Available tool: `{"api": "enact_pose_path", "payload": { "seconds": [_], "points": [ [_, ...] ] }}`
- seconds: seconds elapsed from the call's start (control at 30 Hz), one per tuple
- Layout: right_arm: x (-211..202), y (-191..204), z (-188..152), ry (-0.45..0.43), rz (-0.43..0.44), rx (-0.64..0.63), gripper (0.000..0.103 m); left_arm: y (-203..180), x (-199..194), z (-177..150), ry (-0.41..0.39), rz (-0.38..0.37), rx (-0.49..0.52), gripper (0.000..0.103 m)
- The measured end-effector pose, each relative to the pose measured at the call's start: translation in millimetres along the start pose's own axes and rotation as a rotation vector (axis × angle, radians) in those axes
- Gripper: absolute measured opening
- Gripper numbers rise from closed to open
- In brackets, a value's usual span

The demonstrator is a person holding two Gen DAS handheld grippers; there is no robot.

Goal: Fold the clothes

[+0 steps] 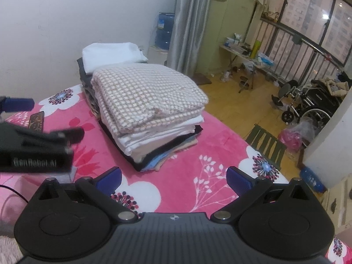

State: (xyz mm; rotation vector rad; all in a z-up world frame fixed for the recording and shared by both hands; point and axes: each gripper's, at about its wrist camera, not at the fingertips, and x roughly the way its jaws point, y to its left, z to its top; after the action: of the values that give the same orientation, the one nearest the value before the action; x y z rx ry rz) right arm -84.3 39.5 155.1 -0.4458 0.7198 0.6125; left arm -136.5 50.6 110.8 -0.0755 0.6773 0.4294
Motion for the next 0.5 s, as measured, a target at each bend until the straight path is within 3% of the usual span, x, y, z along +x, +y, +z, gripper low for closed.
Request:
{"api": "enact_pose_path", "payload": {
  "seconds": [0.5],
  "points": [
    [11, -26, -15, 0.063, -0.039, 0.029, 0.103, -23, 5, -22, 0.007, 0.025, 0.031, 0.103]
  ]
}}
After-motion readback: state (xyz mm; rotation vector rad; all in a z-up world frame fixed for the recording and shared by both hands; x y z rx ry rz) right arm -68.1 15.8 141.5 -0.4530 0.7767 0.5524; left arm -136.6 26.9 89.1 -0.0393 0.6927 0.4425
